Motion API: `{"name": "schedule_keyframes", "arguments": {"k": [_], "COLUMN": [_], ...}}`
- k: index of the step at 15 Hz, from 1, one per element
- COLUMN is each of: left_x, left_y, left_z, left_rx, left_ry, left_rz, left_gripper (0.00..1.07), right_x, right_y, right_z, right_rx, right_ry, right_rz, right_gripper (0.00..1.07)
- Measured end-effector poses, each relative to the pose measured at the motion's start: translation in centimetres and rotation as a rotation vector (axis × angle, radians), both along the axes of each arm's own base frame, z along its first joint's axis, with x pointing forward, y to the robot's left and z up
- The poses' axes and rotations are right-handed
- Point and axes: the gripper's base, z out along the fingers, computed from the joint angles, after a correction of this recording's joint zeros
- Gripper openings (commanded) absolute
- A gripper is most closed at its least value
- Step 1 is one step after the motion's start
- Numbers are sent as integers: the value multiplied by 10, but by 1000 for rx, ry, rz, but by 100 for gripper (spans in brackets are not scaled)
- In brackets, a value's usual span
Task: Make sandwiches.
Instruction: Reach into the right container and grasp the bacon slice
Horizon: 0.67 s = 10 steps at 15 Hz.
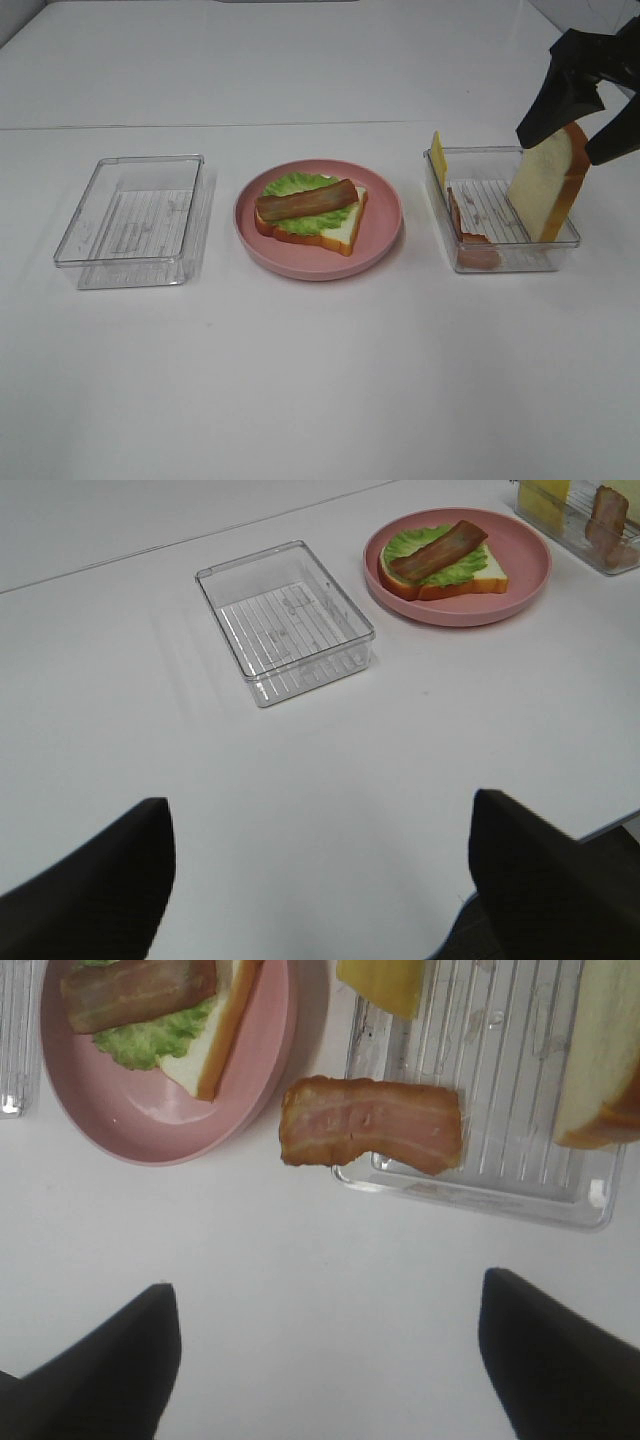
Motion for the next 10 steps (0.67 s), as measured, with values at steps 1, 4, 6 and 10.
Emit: {"name": "schedule_keyframes", "arguments": {"k": [1, 4, 6, 10], "left_x": [0, 0, 0, 0], "left_y": [0, 0, 0, 0], "left_z": [0, 0, 0, 0], "left_rx": [0, 0, 0, 0], "left_ry": [0, 0, 0, 0], "left_rz": [0, 0, 0, 0], "left_gripper": [77, 77, 77, 77], "right_x": [5, 26, 38, 68], "right_y": [2, 37, 62, 86], "right_z": [-1, -14, -23, -69], "right_rx": [-2, -65, -130, -211], "right_ry": [5, 32, 54, 147], "right_rz": [10, 115, 124, 93], "right_gripper": [76, 76, 76, 68]}}
